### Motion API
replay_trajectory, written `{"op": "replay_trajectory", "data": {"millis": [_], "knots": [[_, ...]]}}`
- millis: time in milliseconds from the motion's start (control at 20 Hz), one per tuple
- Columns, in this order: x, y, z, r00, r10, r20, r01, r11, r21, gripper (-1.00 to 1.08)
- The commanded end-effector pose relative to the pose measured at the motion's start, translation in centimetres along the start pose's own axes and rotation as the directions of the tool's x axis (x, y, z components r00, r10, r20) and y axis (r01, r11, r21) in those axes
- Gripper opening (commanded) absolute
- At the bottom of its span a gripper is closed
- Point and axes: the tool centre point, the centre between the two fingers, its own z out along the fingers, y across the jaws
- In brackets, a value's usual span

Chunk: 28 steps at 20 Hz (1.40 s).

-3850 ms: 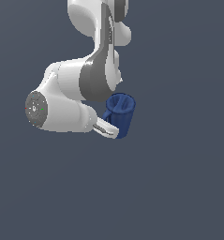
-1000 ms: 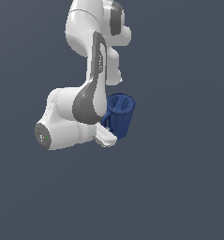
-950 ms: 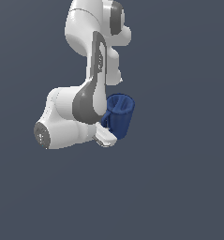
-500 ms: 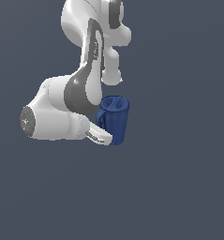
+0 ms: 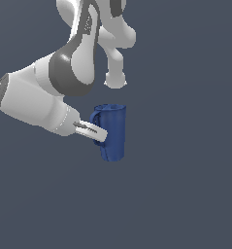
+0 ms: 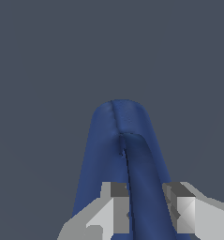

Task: Pick up the object and move it to a goal position.

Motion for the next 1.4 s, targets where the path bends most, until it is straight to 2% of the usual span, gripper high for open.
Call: {"op": "replay_trajectory", "data": {"millis": [0,400,850,1100,1350], "knots": [[0.3,-0.2,-1.6,0.997,-0.055,-0.061,0.057,0.998,0.030,-1.00],[0.5,-0.3,-5.8,0.953,-0.195,-0.231,0.223,0.970,0.101,-1.00],[0.0,-0.1,-9.9,0.866,-0.305,-0.395,0.386,0.911,0.142,-1.00],[-0.3,0.2,-11.6,0.817,-0.344,-0.464,0.456,0.877,0.152,-1.00],[-0.6,0.4,-12.7,0.779,-0.367,-0.509,0.503,0.850,0.158,-1.00]]}}
